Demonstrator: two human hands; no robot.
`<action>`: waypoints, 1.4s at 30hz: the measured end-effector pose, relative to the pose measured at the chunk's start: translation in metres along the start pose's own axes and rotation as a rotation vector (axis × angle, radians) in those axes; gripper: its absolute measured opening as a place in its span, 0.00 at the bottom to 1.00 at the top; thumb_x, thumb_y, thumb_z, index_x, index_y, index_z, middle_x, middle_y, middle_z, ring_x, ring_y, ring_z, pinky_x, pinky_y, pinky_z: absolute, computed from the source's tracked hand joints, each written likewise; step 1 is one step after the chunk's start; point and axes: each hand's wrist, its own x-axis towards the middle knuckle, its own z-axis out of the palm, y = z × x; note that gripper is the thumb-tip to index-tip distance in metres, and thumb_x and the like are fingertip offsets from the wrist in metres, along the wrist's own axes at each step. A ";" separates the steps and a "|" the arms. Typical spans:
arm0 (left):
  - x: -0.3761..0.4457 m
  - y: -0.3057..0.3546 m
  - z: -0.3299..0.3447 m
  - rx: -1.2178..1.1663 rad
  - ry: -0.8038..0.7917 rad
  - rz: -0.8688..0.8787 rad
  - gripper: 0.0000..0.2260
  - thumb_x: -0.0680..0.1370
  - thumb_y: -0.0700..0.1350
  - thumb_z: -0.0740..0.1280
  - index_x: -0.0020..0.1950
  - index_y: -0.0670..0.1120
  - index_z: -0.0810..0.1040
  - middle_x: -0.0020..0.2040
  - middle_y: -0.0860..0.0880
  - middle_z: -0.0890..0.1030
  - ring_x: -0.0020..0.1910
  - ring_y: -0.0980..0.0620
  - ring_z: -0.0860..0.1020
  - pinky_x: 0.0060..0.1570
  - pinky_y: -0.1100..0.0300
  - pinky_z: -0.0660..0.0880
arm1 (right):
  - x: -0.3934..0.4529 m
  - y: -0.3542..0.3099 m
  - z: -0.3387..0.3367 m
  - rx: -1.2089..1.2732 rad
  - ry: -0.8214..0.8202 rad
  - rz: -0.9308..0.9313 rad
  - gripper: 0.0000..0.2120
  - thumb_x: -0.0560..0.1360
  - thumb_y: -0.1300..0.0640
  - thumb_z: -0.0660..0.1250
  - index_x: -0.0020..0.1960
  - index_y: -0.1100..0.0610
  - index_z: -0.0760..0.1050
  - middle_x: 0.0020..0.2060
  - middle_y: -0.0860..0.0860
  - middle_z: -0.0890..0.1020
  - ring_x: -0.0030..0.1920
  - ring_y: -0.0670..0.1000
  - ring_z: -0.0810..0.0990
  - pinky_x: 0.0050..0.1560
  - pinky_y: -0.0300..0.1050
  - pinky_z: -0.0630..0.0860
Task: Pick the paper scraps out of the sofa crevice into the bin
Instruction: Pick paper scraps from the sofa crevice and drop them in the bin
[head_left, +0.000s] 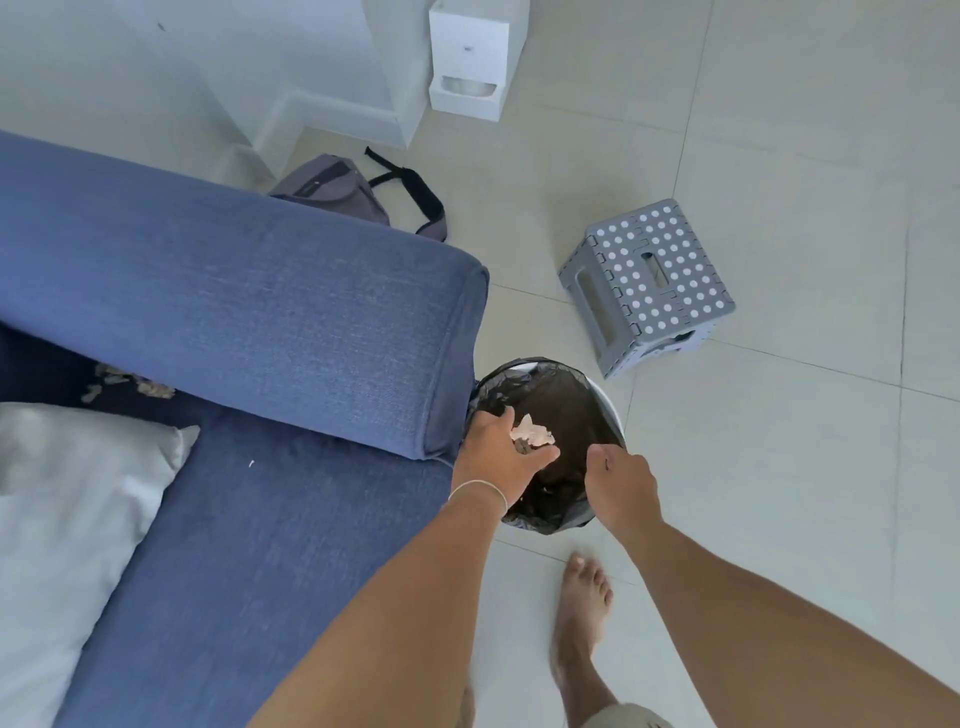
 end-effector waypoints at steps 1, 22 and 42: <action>-0.002 -0.003 0.001 0.011 -0.017 -0.006 0.40 0.71 0.63 0.70 0.77 0.46 0.62 0.71 0.46 0.68 0.70 0.46 0.69 0.67 0.50 0.69 | 0.000 0.001 0.001 0.002 -0.002 0.001 0.13 0.80 0.47 0.49 0.44 0.51 0.67 0.45 0.60 0.77 0.49 0.62 0.77 0.52 0.55 0.76; -0.098 -0.205 -0.130 -0.054 0.298 -0.070 0.20 0.81 0.49 0.60 0.73 0.52 0.68 0.69 0.53 0.70 0.62 0.49 0.75 0.63 0.53 0.72 | -0.123 -0.147 0.128 -0.334 -0.198 -0.815 0.17 0.82 0.47 0.59 0.66 0.52 0.77 0.61 0.46 0.78 0.64 0.49 0.74 0.67 0.44 0.70; 0.007 -0.348 -0.324 -0.290 0.576 -0.321 0.13 0.78 0.42 0.64 0.62 0.43 0.75 0.60 0.38 0.75 0.60 0.40 0.75 0.65 0.53 0.68 | -0.144 -0.392 0.296 -0.211 -0.194 -0.696 0.19 0.82 0.54 0.59 0.71 0.55 0.73 0.66 0.54 0.76 0.64 0.56 0.78 0.62 0.55 0.76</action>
